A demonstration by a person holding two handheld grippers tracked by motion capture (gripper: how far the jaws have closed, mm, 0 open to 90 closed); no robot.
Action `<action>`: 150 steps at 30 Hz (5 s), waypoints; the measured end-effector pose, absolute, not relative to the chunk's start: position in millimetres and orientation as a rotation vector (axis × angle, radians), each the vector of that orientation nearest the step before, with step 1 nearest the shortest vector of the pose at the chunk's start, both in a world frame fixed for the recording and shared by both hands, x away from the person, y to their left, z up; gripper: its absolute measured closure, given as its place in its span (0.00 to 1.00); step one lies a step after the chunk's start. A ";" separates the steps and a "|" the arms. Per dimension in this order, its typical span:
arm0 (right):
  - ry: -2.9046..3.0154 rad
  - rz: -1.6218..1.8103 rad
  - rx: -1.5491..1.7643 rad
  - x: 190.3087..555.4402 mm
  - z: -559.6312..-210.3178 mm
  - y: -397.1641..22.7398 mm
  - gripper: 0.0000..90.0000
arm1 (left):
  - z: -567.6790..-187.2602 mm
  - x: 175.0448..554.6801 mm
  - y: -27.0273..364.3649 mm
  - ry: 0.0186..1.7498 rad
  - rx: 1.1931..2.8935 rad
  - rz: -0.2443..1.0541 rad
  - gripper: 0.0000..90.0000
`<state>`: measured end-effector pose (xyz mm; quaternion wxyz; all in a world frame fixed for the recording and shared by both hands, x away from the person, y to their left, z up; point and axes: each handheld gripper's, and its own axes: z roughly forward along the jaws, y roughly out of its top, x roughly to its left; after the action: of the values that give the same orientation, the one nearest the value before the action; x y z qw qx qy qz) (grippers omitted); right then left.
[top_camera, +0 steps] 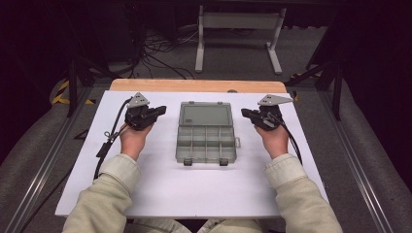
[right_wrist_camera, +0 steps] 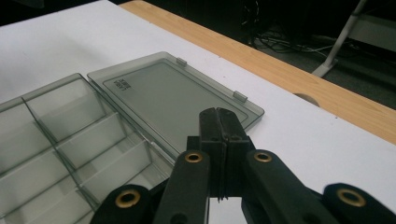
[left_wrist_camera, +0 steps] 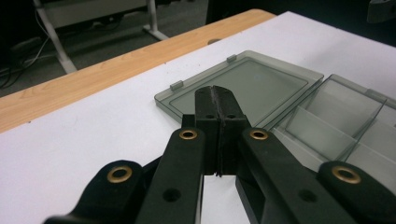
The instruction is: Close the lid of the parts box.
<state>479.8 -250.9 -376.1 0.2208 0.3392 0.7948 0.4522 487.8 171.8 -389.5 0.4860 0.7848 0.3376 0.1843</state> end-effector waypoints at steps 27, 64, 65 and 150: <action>2.396 1.013 0.995 518.4 -405.2 -235.9 1.00 | -422.5 522.3 148.2 0.936 2.113 0.310 1.00; 2.568 0.903 1.007 532.3 -440.2 -228.6 1.00 | -454.2 536.2 132.2 0.952 2.212 0.177 1.00; 2.569 0.905 1.007 532.3 -440.3 -228.7 1.00 | -454.3 536.4 132.2 0.951 2.211 0.177 1.00; 2.336 1.086 1.004 545.8 -429.4 -226.7 1.00 | -443.6 546.8 127.6 0.968 2.046 0.299 1.00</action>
<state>545.8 -226.7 -429.4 0.1873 0.3568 0.8299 0.3858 546.8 127.6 -443.6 0.4162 0.8150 0.3853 0.1190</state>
